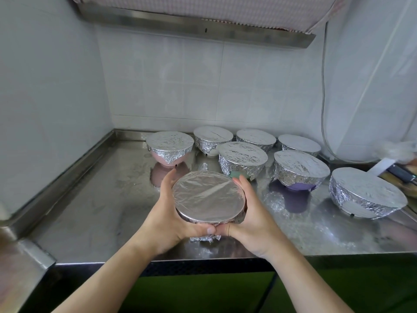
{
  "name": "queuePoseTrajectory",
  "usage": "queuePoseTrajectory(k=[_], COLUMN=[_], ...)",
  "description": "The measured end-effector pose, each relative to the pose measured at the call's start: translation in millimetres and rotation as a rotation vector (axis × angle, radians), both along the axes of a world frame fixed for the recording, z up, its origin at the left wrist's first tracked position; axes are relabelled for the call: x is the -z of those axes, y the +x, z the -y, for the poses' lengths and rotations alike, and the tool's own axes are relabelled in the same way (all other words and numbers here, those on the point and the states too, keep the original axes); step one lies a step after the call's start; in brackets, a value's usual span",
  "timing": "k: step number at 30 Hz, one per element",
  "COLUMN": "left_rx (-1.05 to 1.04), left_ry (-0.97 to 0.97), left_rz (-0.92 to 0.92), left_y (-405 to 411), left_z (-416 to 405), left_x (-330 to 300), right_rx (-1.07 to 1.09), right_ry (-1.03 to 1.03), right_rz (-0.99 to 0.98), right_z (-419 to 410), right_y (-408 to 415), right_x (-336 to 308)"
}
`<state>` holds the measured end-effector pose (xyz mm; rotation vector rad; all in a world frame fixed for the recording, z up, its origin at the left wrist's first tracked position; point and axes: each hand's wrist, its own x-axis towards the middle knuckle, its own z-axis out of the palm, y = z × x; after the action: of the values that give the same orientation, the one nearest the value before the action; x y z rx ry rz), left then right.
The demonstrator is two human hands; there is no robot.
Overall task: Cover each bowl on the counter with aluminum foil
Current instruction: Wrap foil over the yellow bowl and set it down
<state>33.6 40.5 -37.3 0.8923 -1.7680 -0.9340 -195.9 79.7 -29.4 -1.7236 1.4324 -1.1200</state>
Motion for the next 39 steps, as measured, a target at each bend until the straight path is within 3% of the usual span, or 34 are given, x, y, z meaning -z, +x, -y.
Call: queuePoseTrajectory(k=[8, 11, 13, 17, 24, 39], left_rx=[-0.016, -0.041, -0.054, -0.08, -0.097, -0.18], left_ry=[0.034, 0.094, 0.116, 0.096, 0.057, 0.03], left_rz=[-0.01, -0.002, 0.002, 0.017, 0.075, 0.263], left_y=[2, 2, 1, -5, -6, -10], left_z=[0, -1, -3, -3, -2, 8], left_x=[3, 8, 10, 13, 14, 24], right_rx=[-0.085, -0.114, -0.016, 0.234, 0.473, 0.53], right_ry=[-0.027, 0.028, 0.053, 0.03, -0.001, 0.057], right_rz=[0.083, 0.495, 0.73, 0.966, 1.069, 1.172], right_z=[5, 8, 16, 29, 31, 26], right_y=[-3, 2, 11, 34, 55, 58], right_x=[10, 10, 8, 6, -4, -6])
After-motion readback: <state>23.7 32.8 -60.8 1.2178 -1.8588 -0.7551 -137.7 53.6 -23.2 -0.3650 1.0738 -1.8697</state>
